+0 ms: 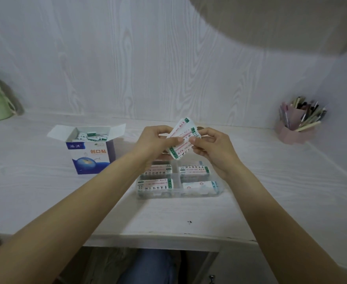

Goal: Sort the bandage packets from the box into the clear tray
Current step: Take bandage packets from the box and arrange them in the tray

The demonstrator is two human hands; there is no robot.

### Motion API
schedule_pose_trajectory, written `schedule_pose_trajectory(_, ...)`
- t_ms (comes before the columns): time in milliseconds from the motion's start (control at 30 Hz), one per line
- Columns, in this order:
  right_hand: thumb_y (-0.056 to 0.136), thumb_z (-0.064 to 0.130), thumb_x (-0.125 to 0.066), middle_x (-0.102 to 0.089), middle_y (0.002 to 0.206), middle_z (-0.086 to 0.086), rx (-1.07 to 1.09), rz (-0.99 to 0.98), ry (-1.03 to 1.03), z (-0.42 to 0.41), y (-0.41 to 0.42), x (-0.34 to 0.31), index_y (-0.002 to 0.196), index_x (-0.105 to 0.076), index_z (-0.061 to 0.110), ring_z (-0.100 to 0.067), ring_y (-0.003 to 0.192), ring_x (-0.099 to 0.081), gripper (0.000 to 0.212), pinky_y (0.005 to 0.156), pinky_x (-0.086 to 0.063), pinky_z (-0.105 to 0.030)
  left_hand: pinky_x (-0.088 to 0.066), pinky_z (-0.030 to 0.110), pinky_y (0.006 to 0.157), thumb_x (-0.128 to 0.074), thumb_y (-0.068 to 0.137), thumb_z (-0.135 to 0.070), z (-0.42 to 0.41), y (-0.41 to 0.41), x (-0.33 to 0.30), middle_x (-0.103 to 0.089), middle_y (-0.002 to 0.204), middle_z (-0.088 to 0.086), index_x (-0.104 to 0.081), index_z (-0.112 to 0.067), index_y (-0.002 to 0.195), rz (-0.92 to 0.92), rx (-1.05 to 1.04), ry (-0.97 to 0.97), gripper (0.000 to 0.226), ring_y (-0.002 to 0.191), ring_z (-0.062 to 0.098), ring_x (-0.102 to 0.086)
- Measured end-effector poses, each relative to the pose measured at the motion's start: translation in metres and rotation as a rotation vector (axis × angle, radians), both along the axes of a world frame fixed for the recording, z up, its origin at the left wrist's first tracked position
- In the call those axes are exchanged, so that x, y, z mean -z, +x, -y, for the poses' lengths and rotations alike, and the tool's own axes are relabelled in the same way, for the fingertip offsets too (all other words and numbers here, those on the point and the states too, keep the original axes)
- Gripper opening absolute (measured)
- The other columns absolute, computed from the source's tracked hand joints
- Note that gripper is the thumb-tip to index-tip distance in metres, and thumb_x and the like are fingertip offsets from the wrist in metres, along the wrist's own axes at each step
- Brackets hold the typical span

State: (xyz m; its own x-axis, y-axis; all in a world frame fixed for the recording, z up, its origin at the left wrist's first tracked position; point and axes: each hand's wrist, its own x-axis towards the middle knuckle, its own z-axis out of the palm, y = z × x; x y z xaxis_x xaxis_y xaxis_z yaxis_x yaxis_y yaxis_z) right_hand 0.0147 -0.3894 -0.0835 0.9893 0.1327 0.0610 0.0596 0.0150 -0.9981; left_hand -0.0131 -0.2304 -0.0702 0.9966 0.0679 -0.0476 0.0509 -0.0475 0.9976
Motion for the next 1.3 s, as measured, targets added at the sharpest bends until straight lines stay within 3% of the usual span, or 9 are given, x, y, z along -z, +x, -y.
schedule_pose_trajectory(100, 0.084, 0.001, -0.068, -0.067, 0.085, -0.014, 0.029, -0.020, 0.034, 0.005, 0.001, -0.002, 0.078, -0.059, 0.006, -0.010, 0.062, -0.060, 0.011, 0.060, -0.052, -0.016, -0.059, 0.028, 0.057, -0.072, 0.080, -0.007, 0.001, 0.002, -0.001, -0.071, 0.078, 0.009, -0.068, -0.010, 0.093, -0.015, 0.002, 0.001, 0.014, 0.061, 0.017, -0.069)
schedule_pose_trajectory(200, 0.081, -0.002, -0.069, -0.064, 0.100, -0.022, 0.097, -0.019, 0.073, 0.009, 0.003, -0.003, 0.071, -0.054, 0.006, -0.014, 0.062, -0.060, 0.020, 0.059, -0.053, -0.016, -0.058, 0.025, 0.054, -0.072, 0.079, -0.002, 0.001, 0.004, -0.002, -0.070, 0.083, 0.014, -0.067, -0.008, 0.092, -0.009, 0.006, 0.030, 0.015, 0.060, 0.018, -0.069)
schedule_pose_trajectory(400, 0.083, 0.000, -0.069, -0.067, 0.084, -0.017, 0.023, 0.010, -0.068, 0.018, 0.002, -0.002, 0.105, -0.062, 0.009, -0.017, 0.065, -0.061, 0.025, 0.064, -0.055, -0.021, -0.056, 0.022, 0.051, -0.073, 0.078, 0.000, 0.002, 0.008, -0.001, -0.068, 0.082, 0.016, -0.065, -0.002, 0.096, 0.003, -0.027, 0.030, 0.019, 0.056, 0.015, -0.068)
schedule_pose_trajectory(633, 0.086, -0.002, -0.064, -0.065, 0.076, -0.012, 0.055, 0.051, -0.194, 0.024, 0.010, -0.002, 0.082, -0.064, 0.008, -0.015, 0.059, -0.059, 0.011, 0.061, -0.055, -0.016, -0.059, 0.027, 0.056, -0.070, 0.082, -0.001, -0.007, 0.013, 0.003, -0.072, 0.081, 0.014, -0.063, -0.006, 0.088, 0.084, -0.071, 0.079, 0.011, 0.064, 0.023, -0.072)
schedule_pose_trajectory(900, 0.087, 0.000, -0.062, -0.057, 0.076, -0.008, 0.134, 0.070, -0.645, 0.018, 0.032, 0.018, 0.074, -0.061, 0.014, -0.009, 0.053, -0.060, 0.019, 0.046, -0.046, -0.012, -0.059, 0.027, 0.058, -0.069, 0.082, -0.001, -0.015, 0.013, 0.004, -0.072, 0.080, 0.013, -0.063, -0.010, 0.087, 0.120, -0.074, 0.159, 0.012, 0.066, 0.025, -0.072)
schedule_pose_trajectory(967, 0.086, 0.001, -0.059, -0.052, 0.073, -0.003, 0.091, 0.122, -0.808, 0.011, 0.035, 0.020, 0.081, -0.063, 0.013, -0.008, 0.054, -0.057, 0.014, 0.050, -0.044, -0.017, -0.058, 0.027, 0.058, -0.069, 0.082, -0.001, -0.015, 0.013, 0.004, -0.072, 0.080, 0.013, -0.064, -0.009, 0.087, 0.119, -0.069, 0.157, 0.012, 0.066, 0.025, -0.072)
schedule_pose_trajectory(1100, 0.087, 0.007, -0.059, -0.057, 0.091, -0.001, 0.037, 0.201, -1.111, 0.000, 0.039, 0.020, 0.092, -0.067, 0.014, -0.020, 0.086, -0.058, 0.012, 0.065, -0.042, -0.027, -0.059, 0.029, 0.060, -0.069, 0.082, 0.000, -0.016, 0.014, 0.006, -0.072, 0.081, 0.014, -0.064, -0.005, 0.093, 0.113, -0.063, 0.156, 0.012, 0.065, 0.024, -0.072)
schedule_pose_trajectory(1200, 0.084, 0.012, -0.066, -0.067, 0.097, -0.006, 0.031, 0.133, -1.228, -0.005, 0.042, 0.018, 0.087, -0.069, 0.014, -0.024, 0.088, -0.062, 0.004, 0.066, -0.042, -0.029, -0.058, 0.027, 0.057, -0.069, 0.082, 0.000, -0.016, 0.015, 0.006, -0.072, 0.081, 0.014, -0.063, -0.004, 0.094, 0.103, -0.062, 0.145, 0.014, 0.065, 0.024, -0.072)
schedule_pose_trajectory(1300, 0.083, 0.018, -0.071, -0.067, 0.099, -0.009, 0.037, 0.077, -1.297, -0.009, 0.045, 0.016, 0.094, -0.071, 0.011, -0.026, 0.090, -0.063, 0.013, 0.069, -0.045, -0.031, -0.055, 0.024, 0.053, -0.069, 0.082, 0.001, -0.016, 0.015, 0.007, -0.072, 0.081, 0.015, -0.063, -0.004, 0.093, 0.094, -0.057, 0.134, 0.013, 0.064, 0.023, -0.071)
